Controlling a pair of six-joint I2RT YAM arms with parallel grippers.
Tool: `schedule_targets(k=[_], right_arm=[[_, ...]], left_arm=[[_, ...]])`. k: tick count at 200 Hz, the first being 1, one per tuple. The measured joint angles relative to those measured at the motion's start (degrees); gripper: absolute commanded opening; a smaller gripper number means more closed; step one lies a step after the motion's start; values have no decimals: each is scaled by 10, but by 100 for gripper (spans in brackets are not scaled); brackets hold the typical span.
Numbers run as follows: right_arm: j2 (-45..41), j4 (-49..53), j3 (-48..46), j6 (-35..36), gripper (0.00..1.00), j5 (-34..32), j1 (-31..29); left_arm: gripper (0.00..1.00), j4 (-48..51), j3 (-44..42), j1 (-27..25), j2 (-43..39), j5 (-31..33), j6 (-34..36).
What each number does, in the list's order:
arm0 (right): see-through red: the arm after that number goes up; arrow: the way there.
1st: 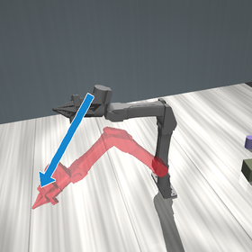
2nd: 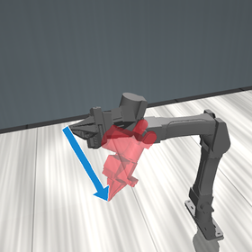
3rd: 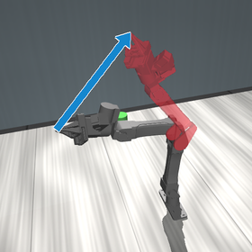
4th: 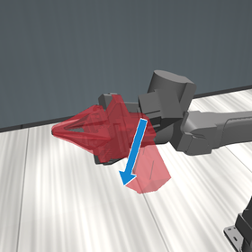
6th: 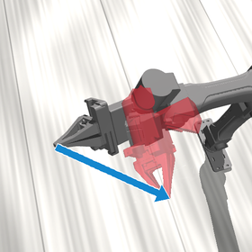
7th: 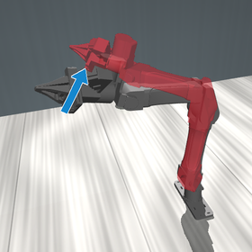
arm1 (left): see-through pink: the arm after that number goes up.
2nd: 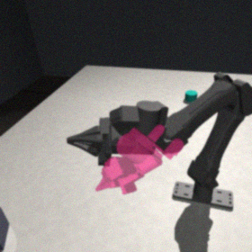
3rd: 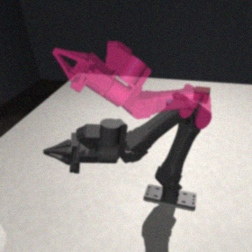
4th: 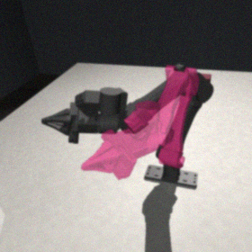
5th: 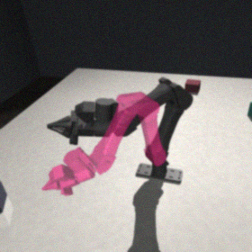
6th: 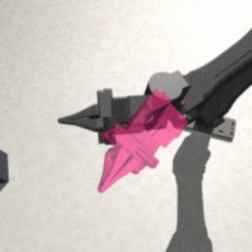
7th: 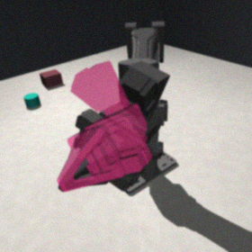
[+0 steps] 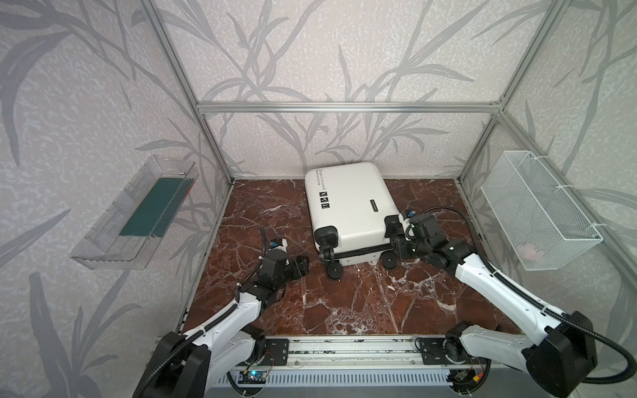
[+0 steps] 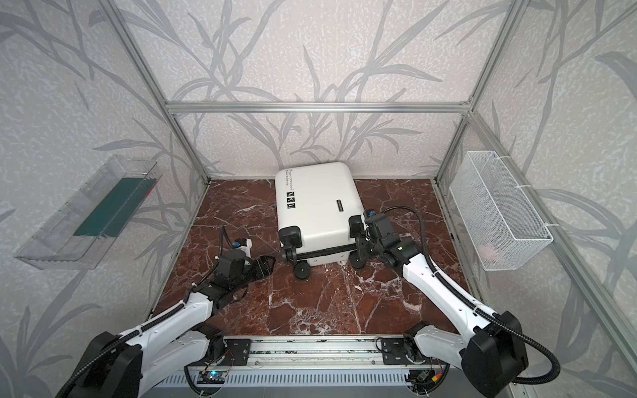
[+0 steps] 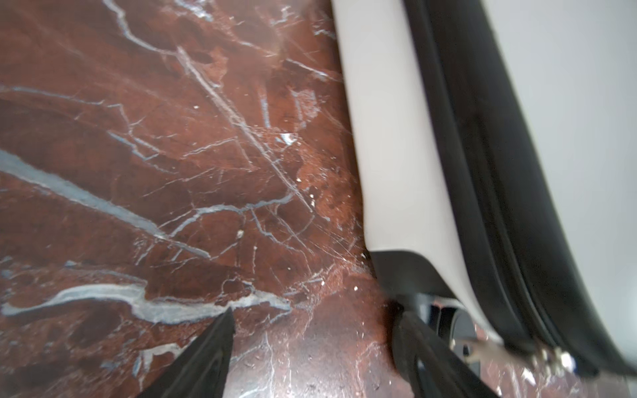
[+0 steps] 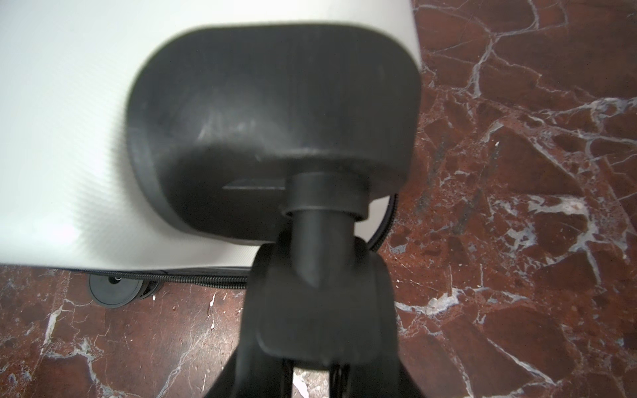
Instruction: Pack the luggage
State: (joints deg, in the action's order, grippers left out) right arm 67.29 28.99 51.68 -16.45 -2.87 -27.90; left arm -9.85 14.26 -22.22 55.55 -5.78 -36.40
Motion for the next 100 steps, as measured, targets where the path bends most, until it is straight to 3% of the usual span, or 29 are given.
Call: schedule_targets(k=[57,100], right_arm=[[-2,-7,-5,-2,0,5,2],[-2,-8,-5,-3,0,10,5]], left_arm=[[75,-108,-59,-82,-35,36,65],[62,-240,-97,-104,30,40,98]])
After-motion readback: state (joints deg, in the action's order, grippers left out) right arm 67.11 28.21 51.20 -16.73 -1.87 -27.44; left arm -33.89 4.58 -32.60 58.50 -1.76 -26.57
